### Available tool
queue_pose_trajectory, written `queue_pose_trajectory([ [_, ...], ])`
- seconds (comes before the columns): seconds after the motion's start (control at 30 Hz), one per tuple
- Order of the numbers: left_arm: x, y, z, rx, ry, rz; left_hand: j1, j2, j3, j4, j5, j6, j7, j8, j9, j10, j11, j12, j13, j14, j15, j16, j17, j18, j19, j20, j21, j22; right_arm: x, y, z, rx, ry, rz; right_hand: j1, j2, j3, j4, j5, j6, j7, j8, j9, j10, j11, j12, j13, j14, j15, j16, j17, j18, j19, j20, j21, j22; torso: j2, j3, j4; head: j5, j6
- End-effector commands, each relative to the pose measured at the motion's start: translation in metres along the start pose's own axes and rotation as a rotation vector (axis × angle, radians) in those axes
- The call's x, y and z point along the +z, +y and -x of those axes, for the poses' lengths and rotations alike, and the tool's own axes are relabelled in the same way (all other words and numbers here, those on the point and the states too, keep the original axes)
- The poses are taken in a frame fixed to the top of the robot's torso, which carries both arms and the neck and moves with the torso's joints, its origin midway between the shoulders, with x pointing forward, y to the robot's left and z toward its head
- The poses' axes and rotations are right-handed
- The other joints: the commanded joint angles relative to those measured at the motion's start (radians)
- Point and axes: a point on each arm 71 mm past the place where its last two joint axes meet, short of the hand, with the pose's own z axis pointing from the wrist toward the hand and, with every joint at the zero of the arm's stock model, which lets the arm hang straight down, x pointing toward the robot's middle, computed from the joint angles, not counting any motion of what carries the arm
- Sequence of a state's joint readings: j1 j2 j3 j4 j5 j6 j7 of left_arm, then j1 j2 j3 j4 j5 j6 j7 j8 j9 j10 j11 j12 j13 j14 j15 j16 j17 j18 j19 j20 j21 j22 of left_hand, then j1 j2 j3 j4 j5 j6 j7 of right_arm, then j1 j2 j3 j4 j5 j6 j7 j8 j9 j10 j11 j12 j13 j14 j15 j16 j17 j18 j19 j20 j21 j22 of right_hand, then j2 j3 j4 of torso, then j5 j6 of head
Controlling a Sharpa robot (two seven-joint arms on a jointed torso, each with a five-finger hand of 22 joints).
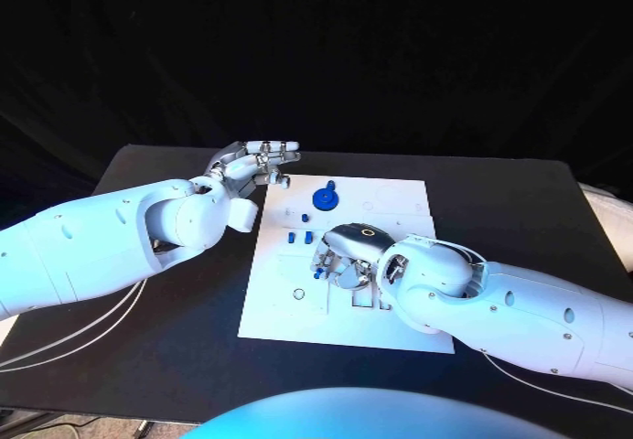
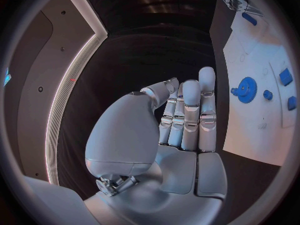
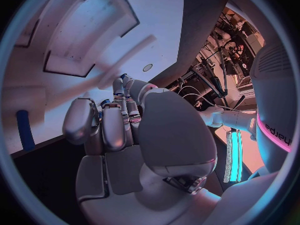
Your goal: Assemble the parts on the task board
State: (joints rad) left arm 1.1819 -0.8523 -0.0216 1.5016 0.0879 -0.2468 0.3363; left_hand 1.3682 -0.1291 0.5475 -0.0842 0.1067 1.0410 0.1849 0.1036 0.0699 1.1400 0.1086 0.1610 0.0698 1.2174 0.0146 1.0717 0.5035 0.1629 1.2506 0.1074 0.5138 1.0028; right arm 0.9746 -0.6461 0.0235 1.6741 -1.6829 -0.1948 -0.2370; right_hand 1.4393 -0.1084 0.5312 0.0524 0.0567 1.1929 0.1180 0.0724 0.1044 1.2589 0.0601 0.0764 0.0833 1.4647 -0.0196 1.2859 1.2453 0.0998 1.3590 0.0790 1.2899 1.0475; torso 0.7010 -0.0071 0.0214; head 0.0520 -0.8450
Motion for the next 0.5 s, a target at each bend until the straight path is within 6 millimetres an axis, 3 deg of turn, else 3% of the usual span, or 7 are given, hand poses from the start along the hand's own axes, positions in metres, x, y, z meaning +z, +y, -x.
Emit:
queue_pose_trajectory([
  [0.03, 0.0003, -0.0005, -0.0033, -0.007, 0.024, -0.005, 0.002, 0.002, -0.004, 0.000, 0.007, 0.005, -0.002, 0.006, -0.001, -0.002, -0.002, 0.006, 0.002, -0.008, 0.000, -0.006, -0.001, 0.019, -0.007, 0.002, -0.005, -0.001, 0.0010, 0.0018, -0.0034, -0.011, 0.018, 0.008, -0.004, 0.006, 0.002, -0.006, 0.004, 0.003, 0.005, 0.002, 0.001, -0.005, -0.001, -0.004, 0.001, 0.048, -0.004, 0.002, 0.002, 0.002, 0.004, 0.000, 0.002, -0.001, 0.000, -0.0003, -0.0007, 0.003, -0.003],
  [0.5, -0.0002, -0.0002, -0.0034, -0.006, 0.030, 0.002, 0.002, 0.002, -0.005, -0.001, 0.007, 0.005, -0.001, 0.006, -0.001, -0.003, -0.002, 0.007, 0.001, -0.009, 0.000, -0.008, -0.005, 0.019, -0.007, 0.002, -0.005, -0.002, 0.0029, 0.0031, -0.0069, -0.065, 0.053, -0.003, -0.010, 0.005, -0.002, -0.008, 0.004, 0.001, 0.006, 0.001, 0.002, -0.007, -0.001, -0.005, 0.001, 0.048, -0.004, 0.004, 0.003, 0.002, 0.004, -0.001, 0.002, -0.001, 0.000, -0.0009, -0.0008, 0.001, -0.007],
])
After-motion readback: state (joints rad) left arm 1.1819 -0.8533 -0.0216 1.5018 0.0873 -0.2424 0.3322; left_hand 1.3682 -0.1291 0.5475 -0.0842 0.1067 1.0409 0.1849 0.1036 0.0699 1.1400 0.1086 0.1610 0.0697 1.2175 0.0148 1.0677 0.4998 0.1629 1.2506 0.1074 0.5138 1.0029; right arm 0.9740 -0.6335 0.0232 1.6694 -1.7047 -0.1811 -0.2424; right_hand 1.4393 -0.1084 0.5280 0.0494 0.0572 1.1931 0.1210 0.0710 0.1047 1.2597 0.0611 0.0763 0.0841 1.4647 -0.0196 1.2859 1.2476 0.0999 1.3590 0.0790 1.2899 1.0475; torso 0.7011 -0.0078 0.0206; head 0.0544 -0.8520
